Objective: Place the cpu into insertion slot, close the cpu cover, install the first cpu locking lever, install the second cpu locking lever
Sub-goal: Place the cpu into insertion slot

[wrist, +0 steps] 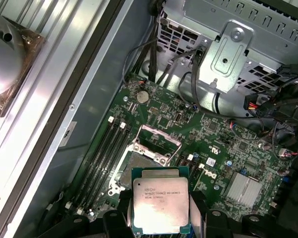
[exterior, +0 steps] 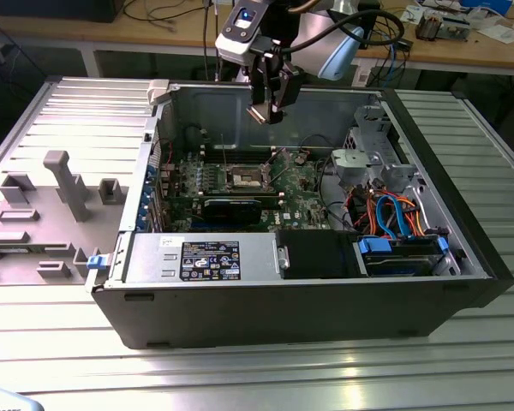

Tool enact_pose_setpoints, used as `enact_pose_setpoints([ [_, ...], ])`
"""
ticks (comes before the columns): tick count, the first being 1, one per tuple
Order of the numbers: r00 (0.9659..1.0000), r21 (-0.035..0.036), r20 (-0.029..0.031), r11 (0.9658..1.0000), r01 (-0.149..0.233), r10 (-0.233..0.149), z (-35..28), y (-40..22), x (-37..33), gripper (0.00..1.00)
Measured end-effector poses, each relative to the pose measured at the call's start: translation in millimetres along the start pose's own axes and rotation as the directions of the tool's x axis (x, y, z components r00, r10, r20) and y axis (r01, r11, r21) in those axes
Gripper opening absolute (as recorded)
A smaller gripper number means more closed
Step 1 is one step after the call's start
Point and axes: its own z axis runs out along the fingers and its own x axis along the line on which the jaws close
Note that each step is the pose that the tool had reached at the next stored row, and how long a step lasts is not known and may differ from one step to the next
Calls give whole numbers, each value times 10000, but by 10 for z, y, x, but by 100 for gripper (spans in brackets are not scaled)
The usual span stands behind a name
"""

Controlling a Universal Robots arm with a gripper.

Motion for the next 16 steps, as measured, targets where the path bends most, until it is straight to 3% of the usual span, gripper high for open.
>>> enact_pose_setpoints([
  [16, 9998, 3, 8, 9998, -187, 186, 0, 0, 0, 55],
])
